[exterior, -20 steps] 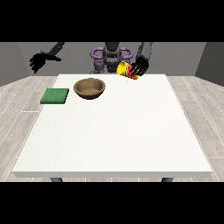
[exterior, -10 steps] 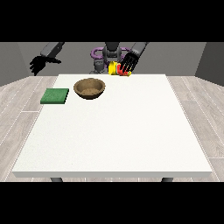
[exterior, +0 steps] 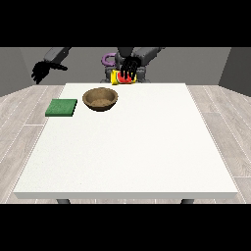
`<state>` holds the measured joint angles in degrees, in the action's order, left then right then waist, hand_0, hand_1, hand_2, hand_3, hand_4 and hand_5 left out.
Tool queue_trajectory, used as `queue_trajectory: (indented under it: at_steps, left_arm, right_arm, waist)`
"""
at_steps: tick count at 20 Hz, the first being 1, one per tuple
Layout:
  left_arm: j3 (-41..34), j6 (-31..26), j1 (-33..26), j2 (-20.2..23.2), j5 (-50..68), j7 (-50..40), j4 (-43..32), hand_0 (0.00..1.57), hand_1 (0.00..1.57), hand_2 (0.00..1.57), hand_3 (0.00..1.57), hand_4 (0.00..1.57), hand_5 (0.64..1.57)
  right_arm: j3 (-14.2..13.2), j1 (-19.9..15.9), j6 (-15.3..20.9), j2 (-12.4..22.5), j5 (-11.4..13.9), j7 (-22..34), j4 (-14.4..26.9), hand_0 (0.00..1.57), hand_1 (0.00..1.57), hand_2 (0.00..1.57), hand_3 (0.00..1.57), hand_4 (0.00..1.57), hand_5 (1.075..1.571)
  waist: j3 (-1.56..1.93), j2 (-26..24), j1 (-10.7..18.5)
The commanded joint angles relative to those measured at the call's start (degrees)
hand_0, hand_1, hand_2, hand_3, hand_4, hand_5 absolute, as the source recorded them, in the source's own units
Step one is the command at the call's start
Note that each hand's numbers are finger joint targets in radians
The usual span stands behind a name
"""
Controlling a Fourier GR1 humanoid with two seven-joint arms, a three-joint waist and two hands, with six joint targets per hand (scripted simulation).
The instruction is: Pick the cup and pour the ball into the bowl, then pick the bowl and place it on the pad
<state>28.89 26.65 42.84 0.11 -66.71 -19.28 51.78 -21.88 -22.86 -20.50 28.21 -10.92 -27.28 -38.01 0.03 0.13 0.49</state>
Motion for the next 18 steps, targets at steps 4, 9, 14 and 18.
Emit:
queue_trajectory:
  at_steps: [4, 9, 14, 18]
  left_arm:
    - [8.05, -2.33, 2.63, -0.11, -9.55, -8.81, -0.05, 0.37, 0.37, 1.57, 1.57, 0.90, 1.570]
    - [12.23, -5.12, 0.88, -0.11, -13.06, -7.33, 1.07, 0.00, 0.00, 1.57, 1.57, 0.88, 1.556]
    - [14.78, -13.04, 1.30, -0.11, -15.67, -3.61, 0.80, 0.00, 0.00, 1.57, 1.57, 1.20, 1.434]
    - [15.00, -21.20, 8.49, 0.25, -18.87, -2.69, 1.13, 0.61, 0.61, 1.57, 1.57, 1.23, 1.387]
  right_arm:
    - [1.34, -6.90, 2.89, -2.62, 0.26, 2.02, -0.02, 0.00, 0.00, 0.00, 0.27, 0.00, 1.527]
    - [0.30, -7.31, 0.00, -0.50, -0.96, 1.06, 1.05, 0.00, 0.00, 0.00, 0.22, 0.00, 1.527]
    - [1.28, -5.03, 1.98, -2.52, 0.14, -0.11, 1.30, 0.00, 0.00, 0.00, 0.19, 0.00, 1.521]
    - [1.17, -4.53, 0.72, -1.45, 0.43, -1.20, 3.19, 0.00, 0.00, 0.00, 0.07, 0.00, 1.519]
  waist:
    - [0.00, 3.47, -1.84]
    - [0.01, 5.37, -2.03]
    - [0.01, 2.74, -1.19]
    - [0.03, 2.90, -1.18]
